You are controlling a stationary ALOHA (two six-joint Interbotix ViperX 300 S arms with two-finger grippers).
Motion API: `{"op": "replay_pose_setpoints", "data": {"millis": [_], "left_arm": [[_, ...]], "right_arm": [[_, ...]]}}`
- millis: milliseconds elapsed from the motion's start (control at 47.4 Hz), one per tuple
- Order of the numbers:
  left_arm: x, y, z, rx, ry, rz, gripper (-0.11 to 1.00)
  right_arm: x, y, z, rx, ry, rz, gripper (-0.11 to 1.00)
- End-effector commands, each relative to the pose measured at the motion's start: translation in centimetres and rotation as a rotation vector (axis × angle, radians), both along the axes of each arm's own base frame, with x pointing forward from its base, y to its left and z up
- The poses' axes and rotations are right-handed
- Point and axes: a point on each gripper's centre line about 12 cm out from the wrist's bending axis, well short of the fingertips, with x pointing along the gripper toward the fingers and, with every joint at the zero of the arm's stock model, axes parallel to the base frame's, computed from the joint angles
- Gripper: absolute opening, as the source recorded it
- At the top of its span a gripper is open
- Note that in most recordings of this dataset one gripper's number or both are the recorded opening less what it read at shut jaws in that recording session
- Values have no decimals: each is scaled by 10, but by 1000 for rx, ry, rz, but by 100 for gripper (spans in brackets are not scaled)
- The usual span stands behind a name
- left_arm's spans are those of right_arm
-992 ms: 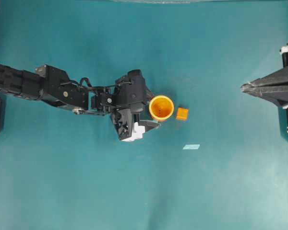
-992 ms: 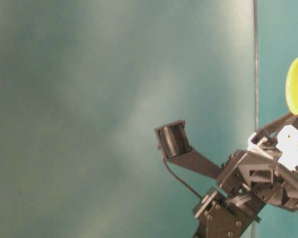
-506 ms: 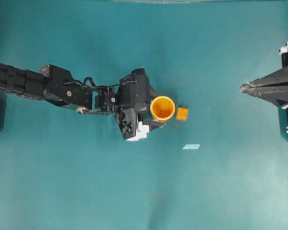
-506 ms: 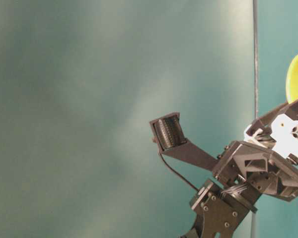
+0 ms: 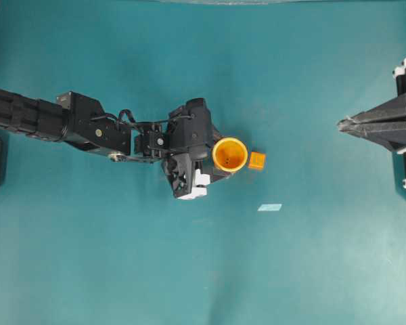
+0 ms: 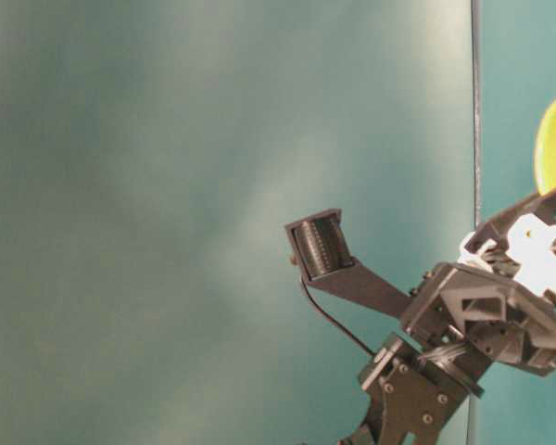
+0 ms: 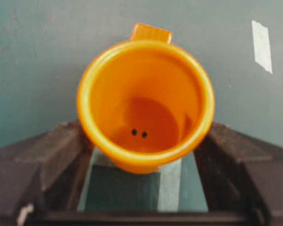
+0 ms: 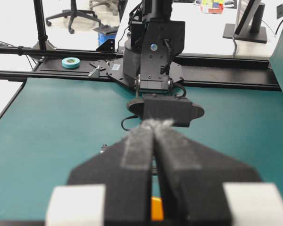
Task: Lift the orange cup with left arm.
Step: 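Position the open left gripper around the orange cup's body, then close the left gripper on the cup and raise it off the table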
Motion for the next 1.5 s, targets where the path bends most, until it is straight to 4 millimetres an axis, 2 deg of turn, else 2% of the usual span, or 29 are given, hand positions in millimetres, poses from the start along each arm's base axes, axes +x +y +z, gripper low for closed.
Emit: {"op": "replay_pose_setpoints", "data": {"millis": [0,211,696,1477], "left_arm": [[7,-1,29,8,-72,-6,68],[6,-1,49,12,-95,-7,68],[8,0,81,44,-57,-25,68],[1,-1,111,62,-61,-36,68]], "right_arm": [[2,0,11,-1,-28,2,0],[1,0,12,-1,-21,2,0],[1,0,15,-1,-29,2,0],[2,0,17,-2,-15,1,0]]}}
